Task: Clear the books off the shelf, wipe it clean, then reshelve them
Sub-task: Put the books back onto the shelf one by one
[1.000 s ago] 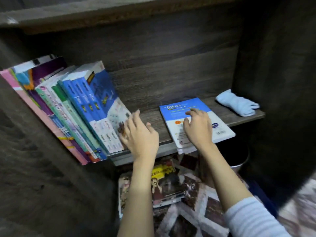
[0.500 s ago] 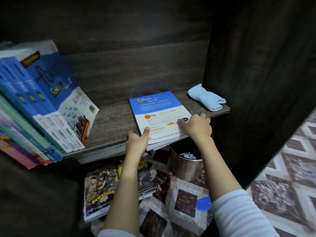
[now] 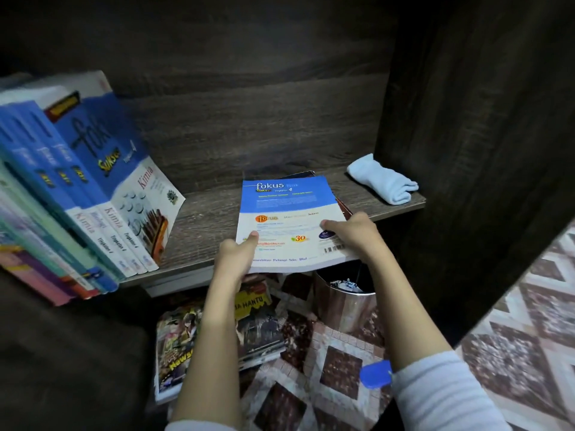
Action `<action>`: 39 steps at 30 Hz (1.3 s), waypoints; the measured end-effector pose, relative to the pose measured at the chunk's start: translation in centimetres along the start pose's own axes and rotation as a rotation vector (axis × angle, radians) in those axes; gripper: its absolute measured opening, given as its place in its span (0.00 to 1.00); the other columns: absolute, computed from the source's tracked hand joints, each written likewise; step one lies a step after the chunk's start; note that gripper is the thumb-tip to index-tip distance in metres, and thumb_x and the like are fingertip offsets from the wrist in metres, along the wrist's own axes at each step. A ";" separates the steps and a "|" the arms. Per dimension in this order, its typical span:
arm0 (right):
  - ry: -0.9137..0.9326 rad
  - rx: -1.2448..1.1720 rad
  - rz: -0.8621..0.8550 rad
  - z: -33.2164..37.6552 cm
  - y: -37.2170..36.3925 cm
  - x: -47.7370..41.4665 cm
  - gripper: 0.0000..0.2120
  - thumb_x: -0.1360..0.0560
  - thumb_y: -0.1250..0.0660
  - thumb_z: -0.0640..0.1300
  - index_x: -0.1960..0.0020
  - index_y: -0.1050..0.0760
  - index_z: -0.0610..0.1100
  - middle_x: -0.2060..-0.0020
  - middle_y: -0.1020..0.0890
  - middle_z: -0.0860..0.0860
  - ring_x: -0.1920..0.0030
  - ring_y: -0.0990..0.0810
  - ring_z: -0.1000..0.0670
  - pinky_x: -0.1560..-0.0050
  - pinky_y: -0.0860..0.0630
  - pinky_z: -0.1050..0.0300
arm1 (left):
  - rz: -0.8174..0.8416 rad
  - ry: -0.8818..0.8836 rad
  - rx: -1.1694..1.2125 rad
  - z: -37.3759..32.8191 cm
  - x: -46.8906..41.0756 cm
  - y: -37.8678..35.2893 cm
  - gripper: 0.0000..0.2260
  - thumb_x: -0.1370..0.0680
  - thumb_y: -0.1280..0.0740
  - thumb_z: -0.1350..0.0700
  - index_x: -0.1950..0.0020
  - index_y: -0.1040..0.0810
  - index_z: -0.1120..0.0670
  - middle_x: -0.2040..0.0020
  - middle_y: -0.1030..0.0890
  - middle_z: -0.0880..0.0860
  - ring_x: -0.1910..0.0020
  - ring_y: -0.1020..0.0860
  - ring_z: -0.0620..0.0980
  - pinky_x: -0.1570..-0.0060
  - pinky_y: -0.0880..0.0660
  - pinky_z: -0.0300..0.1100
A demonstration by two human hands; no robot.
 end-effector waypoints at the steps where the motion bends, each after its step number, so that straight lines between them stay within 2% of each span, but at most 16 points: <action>1: -0.021 -0.128 0.060 0.0 0.2 0.0 0.14 0.29 0.28 0.47 0.50 0.23 0.37 0.59 0.17 0.46 0.58 0.17 0.46 0.54 0.22 0.55 | 0.009 0.004 0.019 0.0 -0.1 0.1 0.13 0.22 0.35 0.50 0.47 0.22 0.60 0.49 0.19 0.57 0.51 0.21 0.55 0.51 0.25 0.44; 3: -0.089 -0.349 0.218 0.4 0.3 0.4 0.07 0.28 0.29 0.41 0.52 0.23 0.38 0.69 0.17 0.47 0.71 0.18 0.50 0.66 0.21 0.57 | 0.045 0.030 0.069 -0.2 0.2 0.6 0.10 0.20 0.37 0.53 0.47 0.24 0.59 0.52 0.21 0.56 0.55 0.22 0.54 0.60 0.25 0.43; 5: -0.106 -0.441 0.356 0.8 0.1 0.9 0.03 0.25 0.33 0.38 0.52 0.23 0.40 0.70 0.16 0.48 0.73 0.18 0.51 0.69 0.21 0.57 | 0.092 0.046 0.122 -0.3 0.4 0.9 0.08 0.19 0.39 0.54 0.46 0.25 0.58 0.51 0.20 0.57 0.55 0.22 0.54 0.60 0.24 0.44; 7: -0.072 -0.491 0.416 1.0 -0.2 1.3 0.05 0.24 0.36 0.33 0.51 0.25 0.41 0.66 0.16 0.47 0.71 0.17 0.51 0.70 0.20 0.56 | 0.103 0.021 0.095 -0.2 0.3 0.9 0.10 0.19 0.40 0.57 0.42 0.24 0.61 0.47 0.19 0.59 0.54 0.22 0.54 0.58 0.24 0.45; 9: -0.041 -0.534 0.403 1.3 -0.6 1.5 0.13 0.25 0.37 0.29 0.43 0.27 0.39 0.59 0.17 0.45 0.67 0.17 0.49 0.67 0.19 0.54 | 0.069 -0.035 0.075 -0.1 0.4 1.0 0.12 0.19 0.40 0.59 0.40 0.25 0.64 0.44 0.20 0.61 0.53 0.22 0.53 0.55 0.27 0.42; 11: -0.004 -0.586 0.363 1.7 -0.8 1.6 0.18 0.27 0.37 0.26 0.39 0.28 0.36 0.57 0.18 0.42 0.66 0.18 0.48 0.67 0.19 0.54 | 0.046 -0.067 0.089 -0.3 0.7 1.2 0.12 0.19 0.40 0.60 0.40 0.25 0.65 0.43 0.21 0.60 0.52 0.23 0.53 0.53 0.29 0.41; 14: 0.070 -0.679 0.298 2.7 -0.8 2.0 0.15 0.30 0.38 0.23 0.48 0.25 0.36 0.61 0.19 0.42 0.70 0.19 0.48 0.69 0.20 0.56 | 0.043 -0.075 0.137 -0.5 0.7 1.7 0.12 0.19 0.40 0.60 0.39 0.26 0.65 0.42 0.21 0.60 0.47 0.22 0.55 0.50 0.28 0.41; 16: 0.142 -0.704 0.275 3.5 -0.9 2.8 0.15 0.31 0.38 0.22 0.52 0.24 0.39 0.61 0.19 0.43 0.67 0.19 0.47 0.67 0.21 0.56 | 0.048 -0.089 0.172 -0.7 0.9 2.2 0.12 0.19 0.40 0.60 0.39 0.25 0.64 0.42 0.21 0.61 0.47 0.22 0.55 0.49 0.28 0.42; 21: 0.317 -0.809 0.282 6.0 -2.0 4.9 0.20 0.32 0.39 0.22 0.51 0.23 0.43 0.60 0.18 0.44 0.63 0.19 0.44 0.62 0.21 0.54 | 0.037 -0.134 0.223 -1.0 0.5 4.9 0.11 0.19 0.38 0.56 0.42 0.23 0.59 0.42 0.20 0.57 0.47 0.21 0.54 0.41 0.27 0.47; 23: 0.388 -0.829 0.280 7.0 -2.7 5.5 0.21 0.32 0.38 0.22 0.48 0.23 0.43 0.56 0.17 0.42 0.60 0.19 0.44 0.60 0.21 0.53 | -0.050 -0.179 0.138 -1.3 0.6 6.2 0.11 0.20 0.37 0.52 0.45 0.22 0.58 0.44 0.19 0.57 0.47 0.21 0.54 0.43 0.27 0.44; 26: 0.549 -0.783 0.243 8.1 -4.6 6.5 0.23 0.33 0.36 0.25 0.42 0.24 0.43 0.49 0.18 0.43 0.52 0.19 0.45 0.53 0.21 0.52 | -0.333 -0.316 -0.185 -2.0 1.3 8.4 0.15 0.20 0.38 0.51 0.38 0.25 0.59 0.40 0.22 0.57 0.40 0.25 0.55 0.45 0.33 0.39; 29: 0.717 -0.707 0.132 9.0 -6.8 7.7 0.25 0.31 0.36 0.26 0.36 0.28 0.43 0.43 0.20 0.49 0.42 0.22 0.50 0.44 0.24 0.59 | -0.439 -0.521 -0.154 -3.4 2.3 9.6 0.16 0.20 0.38 0.54 0.33 0.29 0.57 0.35 0.25 0.54 0.35 0.28 0.52 0.35 0.34 0.42; 31: 0.785 -0.666 0.074 9.1 -8.9 8.8 0.28 0.29 0.37 0.30 0.31 0.32 0.44 0.40 0.22 0.50 0.42 0.23 0.52 0.43 0.25 0.59 | -0.469 -0.659 -0.058 -5.1 2.9 10.5 0.16 0.20 0.38 0.55 0.33 0.28 0.56 0.35 0.25 0.53 0.35 0.27 0.49 0.34 0.32 0.43; 33: 0.857 -0.555 -0.025 9.1 -11.3 10.2 0.29 0.26 0.37 0.34 0.27 0.36 0.47 0.44 0.19 0.46 0.49 0.21 0.50 0.47 0.25 0.58 | -0.477 -0.778 0.024 -7.6 3.7 11.9 0.18 0.20 0.37 0.53 0.31 0.30 0.55 0.34 0.26 0.52 0.34 0.29 0.46 0.33 0.33 0.40; 36: 1.088 -0.355 -0.191 8.7 -14.9 12.1 0.31 0.26 0.37 0.35 0.26 0.42 0.50 0.57 0.16 0.40 0.64 0.19 0.41 0.66 0.24 0.51 | -0.440 -0.897 0.052 -11.2 4.7 13.9 0.30 0.25 0.35 0.45 0.26 0.39 0.53 0.27 0.35 0.52 0.30 0.35 0.43 0.31 0.37 0.38; 39: 1.228 -0.218 -0.232 8.4 -17.6 12.8 0.32 0.30 0.39 0.35 0.28 0.42 0.48 0.52 0.16 0.44 0.65 0.20 0.44 0.66 0.27 0.53 | -0.412 -0.929 -0.149 -12.6 5.3 15.4 0.38 0.28 0.32 0.42 0.24 0.47 0.49 0.26 0.38 0.51 0.30 0.36 0.43 0.30 0.37 0.41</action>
Point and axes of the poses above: each hand's wrist, its own x-axis away from the middle knuckle, its own y-axis out of the back of the hand, z = x × y, the point moved 1 cm from there along -x, towards the middle knuckle
